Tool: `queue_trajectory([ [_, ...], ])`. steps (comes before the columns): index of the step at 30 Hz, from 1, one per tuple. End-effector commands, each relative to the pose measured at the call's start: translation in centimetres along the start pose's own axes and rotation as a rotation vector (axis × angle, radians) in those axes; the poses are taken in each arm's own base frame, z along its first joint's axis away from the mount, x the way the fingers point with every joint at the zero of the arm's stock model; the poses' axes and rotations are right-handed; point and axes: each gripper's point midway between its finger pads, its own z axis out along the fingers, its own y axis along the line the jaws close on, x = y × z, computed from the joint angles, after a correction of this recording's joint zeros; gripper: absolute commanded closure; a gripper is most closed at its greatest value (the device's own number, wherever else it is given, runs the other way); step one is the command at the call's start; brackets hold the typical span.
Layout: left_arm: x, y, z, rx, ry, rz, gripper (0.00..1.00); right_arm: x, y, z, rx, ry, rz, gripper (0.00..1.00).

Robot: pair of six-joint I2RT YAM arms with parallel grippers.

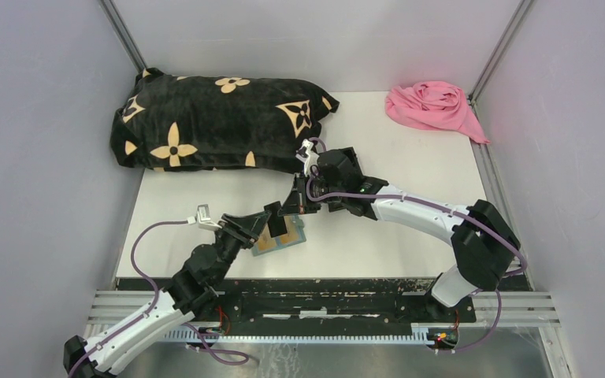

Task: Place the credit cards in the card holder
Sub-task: Pick up the credit card from the storage box.

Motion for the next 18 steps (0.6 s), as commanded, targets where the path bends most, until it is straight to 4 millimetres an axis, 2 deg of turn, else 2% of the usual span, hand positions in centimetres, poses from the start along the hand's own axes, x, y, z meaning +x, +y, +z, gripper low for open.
queue_trajectory([
  [1, 2.4, 4.5, -0.1, -0.028, 0.046, 0.103, 0.40, -1.3, 2.8, -0.9, -0.116, -0.039, -0.005, 0.99],
  [3, 2.5, 4.1, -0.1, -0.011, 0.050, 0.105, 0.41, -1.3, 2.9, -0.9, -0.133, -0.035, 0.005, 0.99],
  [6, 2.7, 3.6, -0.1, 0.019, 0.059, 0.108, 0.47, -1.4, 2.9, -0.8, -0.146, -0.032, 0.019, 0.99],
  [18, 2.5, 3.0, -0.2, 0.052, 0.054, 0.126, 0.88, -1.9, 1.7, -0.7, -0.171, -0.042, 0.075, 0.99],
])
